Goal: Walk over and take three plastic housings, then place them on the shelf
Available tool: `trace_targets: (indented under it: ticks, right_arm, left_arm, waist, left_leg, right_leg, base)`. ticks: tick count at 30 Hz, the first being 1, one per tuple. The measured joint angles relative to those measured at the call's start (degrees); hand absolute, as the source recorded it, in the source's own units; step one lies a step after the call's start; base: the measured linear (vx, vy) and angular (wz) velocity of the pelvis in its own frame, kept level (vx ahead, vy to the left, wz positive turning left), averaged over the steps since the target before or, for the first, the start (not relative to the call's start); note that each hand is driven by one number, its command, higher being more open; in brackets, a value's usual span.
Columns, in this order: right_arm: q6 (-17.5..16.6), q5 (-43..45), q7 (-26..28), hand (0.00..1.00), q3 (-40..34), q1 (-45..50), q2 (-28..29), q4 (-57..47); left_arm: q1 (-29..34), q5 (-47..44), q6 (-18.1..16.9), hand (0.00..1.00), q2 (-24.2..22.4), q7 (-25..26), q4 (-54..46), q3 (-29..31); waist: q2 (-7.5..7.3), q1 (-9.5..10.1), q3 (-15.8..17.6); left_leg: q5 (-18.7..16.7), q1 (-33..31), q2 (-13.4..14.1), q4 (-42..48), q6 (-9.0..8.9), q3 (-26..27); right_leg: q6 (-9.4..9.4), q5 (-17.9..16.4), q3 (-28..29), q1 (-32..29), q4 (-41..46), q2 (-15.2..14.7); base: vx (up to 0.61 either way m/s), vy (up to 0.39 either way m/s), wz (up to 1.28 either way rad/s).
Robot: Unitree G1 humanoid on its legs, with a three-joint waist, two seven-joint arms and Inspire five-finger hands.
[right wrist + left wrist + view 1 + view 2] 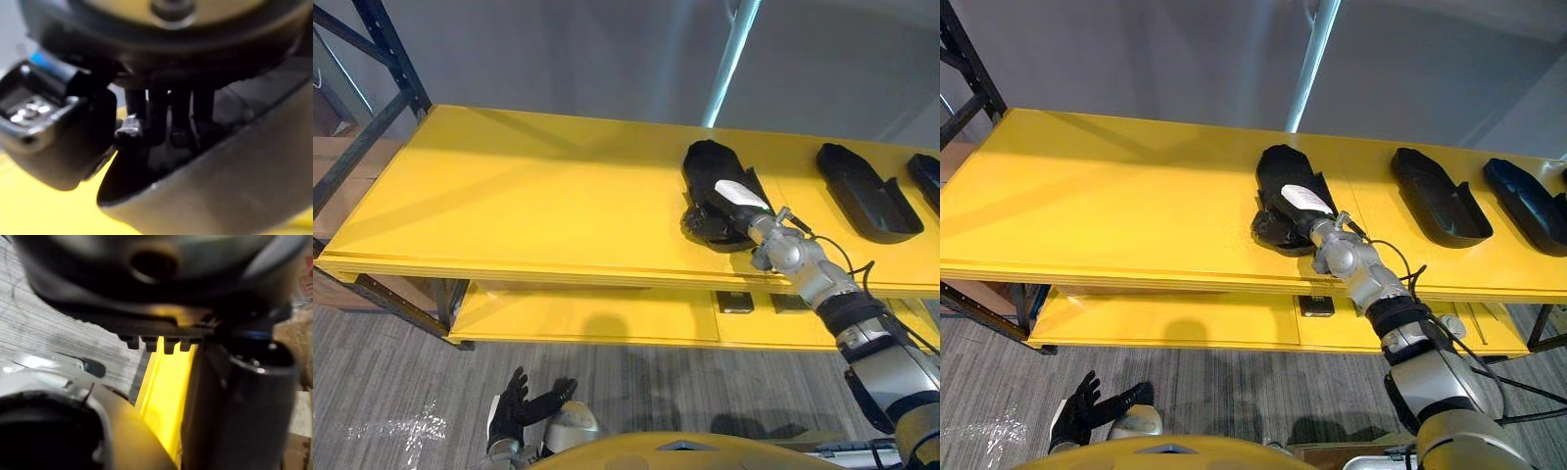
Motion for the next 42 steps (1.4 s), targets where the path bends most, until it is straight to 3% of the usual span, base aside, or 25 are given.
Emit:
trace_targets:
  ticks: [4, 9, 20, 27, 28, 42]
  right_arm:
    - [6.2, 2.5, -2.3, 0.0, -3.0, -0.9, 3.8, 0.2]
    - [9.7, 5.4, -5.1, 0.0, -4.5, -4.1, 6.8, 4.5]
    - [13.3, 6.5, -6.6, 0.0, -4.9, -7.8, 8.7, 8.5]
    - [13.6, 6.4, -6.5, 0.0, -5.0, -9.9, 8.7, 11.2]
    - [13.2, 6.3, -6.3, 1.0, -5.0, -10.0, 8.6, 11.3]
    - [11.0, 2.0, -6.0, 1.0, -5.0, -10.1, 7.8, 11.0]
  left_arm:
    - [0.0, 0.0, 1.1, 1.0, -0.5, 0.5, -1.0, -0.1]
    - [-0.3, -0.2, 1.3, 1.0, -0.6, 1.1, -1.2, -0.6]
    - [-1.2, -0.2, 2.4, 1.0, -0.7, 1.5, -1.2, -0.7]
    - [-2.2, -0.2, 2.4, 1.0, 0.0, 1.4, -1.2, -0.5]
    - [-2.3, -0.2, 2.4, 1.0, 0.1, 1.3, -1.2, -0.5]
    - [-2.5, -0.2, 2.5, 1.0, 0.8, 1.1, -1.6, -0.4]
  waist:
    - [0.8, 0.05, 0.7]
    - [1.17, 0.32, 0.9]
    - [1.43, 0.73, 1.6]
    - [0.5, 1.56, 2.3]
    - [0.38, 1.59, 2.3]
    - [-0.74, 1.11, 2.4]
  left_leg:
    - [0.0, 0.0, -0.6, 0.0, 0.14, 0.0]
    - [0.2, 0.1, -0.5, 0.0, 0.31, 0.0]
    - [0.5, 0.0, 0.4, 0.0, 0.15, -0.4]
    - [0.5, 0.0, 0.4, 0.0, 0.15, -0.4]
    - [0.5, -0.1, 0.4, 0.0, 0.15, -0.4]
    - [0.5, 0.0, 0.5, 0.0, 0.17, 0.1]
  right_leg:
    - [0.27, 0.2, -0.1, 0.1, 0.1, -0.5]
    - [0.12, 0.4, -0.2, 0.2, 0.2, -0.5]
    - [-0.52, -0.3, -1.1, 0.2, 0.5, -0.2]
    - [-0.5, -0.2, -1.6, 0.2, 0.5, -0.2]
    - [-0.61, -0.1, -1.6, 0.2, 0.6, -0.2]
    - [-0.2, 0.3, -1.3, 0.0, 0.5, 0.0]
  base:
    - [0.0, 0.0, 0.0]
    - [0.0, 0.0, 0.0]
    - [0.0, 0.0, 0.0]
    - [0.0, 0.0, 0.0]
    - [0.0, 0.0, 0.0]
    - [0.0, 0.0, 0.0]
